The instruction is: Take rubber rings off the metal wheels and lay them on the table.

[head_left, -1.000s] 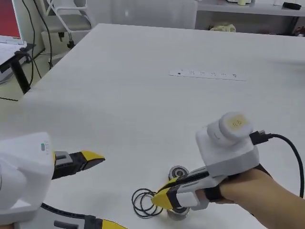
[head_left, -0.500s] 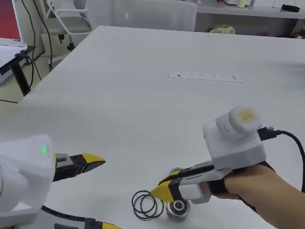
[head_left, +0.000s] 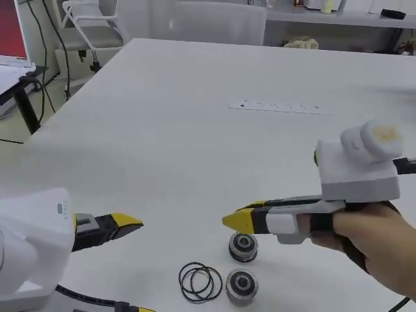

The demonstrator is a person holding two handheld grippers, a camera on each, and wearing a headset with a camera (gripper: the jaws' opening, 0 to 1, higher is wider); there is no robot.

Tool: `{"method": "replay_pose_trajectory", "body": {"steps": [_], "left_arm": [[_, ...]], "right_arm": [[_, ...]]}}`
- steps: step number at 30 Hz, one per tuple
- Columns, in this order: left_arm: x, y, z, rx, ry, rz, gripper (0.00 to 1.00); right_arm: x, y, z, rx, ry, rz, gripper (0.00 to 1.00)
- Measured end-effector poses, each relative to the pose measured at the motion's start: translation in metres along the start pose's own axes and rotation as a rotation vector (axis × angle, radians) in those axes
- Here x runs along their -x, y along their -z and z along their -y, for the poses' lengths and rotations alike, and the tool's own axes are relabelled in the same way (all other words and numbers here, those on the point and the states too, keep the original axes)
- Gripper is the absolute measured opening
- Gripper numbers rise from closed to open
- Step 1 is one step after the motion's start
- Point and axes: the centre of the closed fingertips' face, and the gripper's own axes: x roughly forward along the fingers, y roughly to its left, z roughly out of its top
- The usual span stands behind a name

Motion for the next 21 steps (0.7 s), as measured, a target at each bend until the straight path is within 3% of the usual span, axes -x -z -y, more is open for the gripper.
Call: {"method": "replay_pose_trajectory", "body": {"steps": [13,21], "left_arm": [[0.000,-0.004,0.000,0.013,0.000,0.022,0.74],[0.001,-0.006,-0.001,0.024,-0.002,0.036,0.74]], "right_arm": [[0.022,-0.016,0.016,-0.033,0.050,0.077,0.20],[0.024,-0.017,0.016,0.021,0.057,0.062,0.22]]}}
